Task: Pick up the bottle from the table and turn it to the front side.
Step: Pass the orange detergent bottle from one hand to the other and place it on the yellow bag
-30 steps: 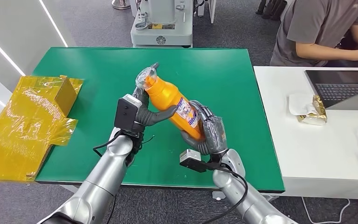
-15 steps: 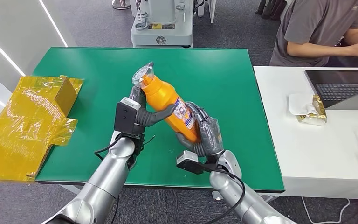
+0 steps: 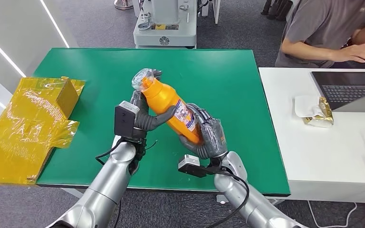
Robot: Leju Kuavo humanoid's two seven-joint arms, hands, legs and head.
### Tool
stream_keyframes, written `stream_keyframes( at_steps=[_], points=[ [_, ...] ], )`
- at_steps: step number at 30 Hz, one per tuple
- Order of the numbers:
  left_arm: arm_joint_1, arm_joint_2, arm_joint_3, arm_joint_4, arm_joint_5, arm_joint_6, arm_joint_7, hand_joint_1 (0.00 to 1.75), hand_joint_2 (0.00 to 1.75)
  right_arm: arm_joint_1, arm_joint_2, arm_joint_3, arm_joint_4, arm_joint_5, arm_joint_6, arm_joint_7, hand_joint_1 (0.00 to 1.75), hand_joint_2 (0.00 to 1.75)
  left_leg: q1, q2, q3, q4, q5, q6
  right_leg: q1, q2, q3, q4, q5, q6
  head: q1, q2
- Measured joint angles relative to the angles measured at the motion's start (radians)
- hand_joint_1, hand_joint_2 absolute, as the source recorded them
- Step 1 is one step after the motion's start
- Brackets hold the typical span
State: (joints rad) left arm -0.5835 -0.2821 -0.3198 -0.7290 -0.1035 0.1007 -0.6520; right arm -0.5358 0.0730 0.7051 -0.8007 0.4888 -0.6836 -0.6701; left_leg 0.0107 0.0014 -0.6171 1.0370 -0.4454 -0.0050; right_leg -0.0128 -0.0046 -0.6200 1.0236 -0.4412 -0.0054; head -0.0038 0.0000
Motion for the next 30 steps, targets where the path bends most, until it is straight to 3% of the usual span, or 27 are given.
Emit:
stream_keyframes(
  at_steps=[3, 7, 9, 21, 22, 25, 26, 30],
  points=[
    [0.009, 0.002, 0.000, -0.004, 0.009, -0.028, 0.001, 1.75, 1.75, 0.010, 0.003, -0.036, -0.002, 0.087, 0.000, 0.002, 1.75, 1.75, 0.000, 0.000, 0.000, 0.000, 0.000, 0.000, 0.000, 0.000, 0.000, 0.000, 0.000, 0.000, 0.000, 0.000],
    [0.020, 0.009, 0.002, -0.009, 0.014, -0.041, 0.002, 1.75, 1.75, 0.033, 0.027, -0.175, -0.025, 0.396, 0.000, 0.013, 1.75, 1.75, 0.000, 0.000, 0.000, 0.000, 0.000, 0.000, 0.000, 0.000, 0.000, 0.000, 0.000, 0.000, 0.000, 0.000],
    [0.022, 0.011, 0.004, -0.012, 0.013, -0.042, 0.003, 1.75, 1.75, 0.045, 0.046, -0.242, -0.040, 0.489, 0.000, 0.011, 1.75, 1.75, 0.000, 0.000, 0.000, 0.000, 0.000, 0.000, 0.000, 0.000, 0.000, 0.000, 0.000, 0.000, 0.000, 0.000],
    [0.016, 0.012, 0.006, -0.022, 0.004, -0.042, 0.015, 1.75, 1.75, 0.077, 0.100, -0.346, -0.062, 0.541, 0.000, -0.008, 1.71, 1.75, 0.000, 0.000, 0.000, 0.000, 0.000, 0.000, 0.000, 0.000, 0.000, 0.000, 0.000, 0.000, 0.000, 0.000],
    [0.016, 0.012, 0.006, -0.022, 0.004, -0.041, 0.016, 1.75, 1.75, 0.077, 0.102, -0.348, -0.062, 0.542, -0.001, -0.010, 1.39, 1.75, 0.000, 0.000, 0.000, 0.000, 0.000, 0.000, 0.000, 0.000, 0.000, 0.000, 0.000, 0.000, 0.000, 0.000],
    [0.015, 0.014, 0.007, -0.023, 0.003, -0.041, 0.019, 1.75, 1.75, 0.078, 0.104, -0.352, -0.061, 0.544, -0.001, -0.015, 0.11, 1.75, 0.000, 0.000, 0.000, 0.000, 0.000, 0.000, 0.000, 0.000, 0.000, 0.000, 0.000, 0.000, 0.000, 0.000],
    [0.014, 0.014, 0.007, -0.023, 0.002, -0.041, 0.021, 1.75, 1.75, 0.078, 0.105, -0.352, -0.060, 0.543, -0.001, -0.018, 0.00, 1.75, 0.000, 0.000, 0.000, 0.000, 0.000, 0.000, 0.000, 0.000, 0.000, 0.000, 0.000, 0.000, 0.000, 0.000],
    [0.012, 0.015, 0.007, -0.023, -0.003, -0.041, 0.024, 1.75, 1.75, 0.079, 0.114, -0.348, -0.053, 0.518, 0.000, -0.025, 0.00, 1.75, 0.000, 0.000, 0.000, 0.000, 0.000, 0.000, 0.000, 0.000, 0.000, 0.000, 0.000, 0.000, 0.000, 0.000]
  ],
)
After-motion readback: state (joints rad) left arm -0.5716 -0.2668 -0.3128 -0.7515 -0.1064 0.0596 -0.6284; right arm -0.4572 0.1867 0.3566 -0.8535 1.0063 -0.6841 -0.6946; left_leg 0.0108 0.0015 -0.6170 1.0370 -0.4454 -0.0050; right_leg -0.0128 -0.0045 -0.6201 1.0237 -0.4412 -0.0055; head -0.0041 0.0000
